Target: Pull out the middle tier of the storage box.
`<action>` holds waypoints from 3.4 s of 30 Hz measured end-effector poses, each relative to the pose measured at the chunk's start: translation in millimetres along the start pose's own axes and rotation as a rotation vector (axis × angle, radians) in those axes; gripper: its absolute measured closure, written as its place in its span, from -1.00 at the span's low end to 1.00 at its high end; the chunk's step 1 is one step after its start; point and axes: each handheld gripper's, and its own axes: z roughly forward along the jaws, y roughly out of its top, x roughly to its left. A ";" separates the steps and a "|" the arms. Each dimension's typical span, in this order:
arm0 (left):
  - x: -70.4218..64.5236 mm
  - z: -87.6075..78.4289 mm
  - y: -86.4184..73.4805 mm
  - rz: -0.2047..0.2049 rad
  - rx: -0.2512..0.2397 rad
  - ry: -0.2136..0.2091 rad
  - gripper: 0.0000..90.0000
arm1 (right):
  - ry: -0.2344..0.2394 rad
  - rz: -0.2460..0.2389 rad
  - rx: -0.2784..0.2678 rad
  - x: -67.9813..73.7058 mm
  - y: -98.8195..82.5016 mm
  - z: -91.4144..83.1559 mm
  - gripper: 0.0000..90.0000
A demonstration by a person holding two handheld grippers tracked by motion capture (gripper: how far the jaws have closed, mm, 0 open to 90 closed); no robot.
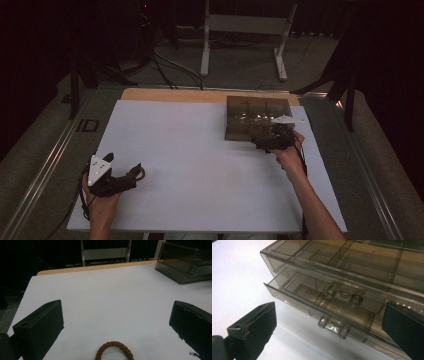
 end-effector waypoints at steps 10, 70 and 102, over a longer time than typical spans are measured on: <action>0.1 0.0 0.2 0.000 -0.001 -0.001 -0.98 | 0.024 -0.024 0.039 4.4 -2.9 10.4 -1.00; -0.1 1.5 0.1 0.004 0.010 -0.001 -0.98 | -0.021 -0.136 0.168 1.4 -7.5 14.1 -0.22; -0.1 1.7 0.2 0.004 0.010 0.000 -0.98 | -0.003 -0.138 0.177 5.7 -15.2 3.8 -0.18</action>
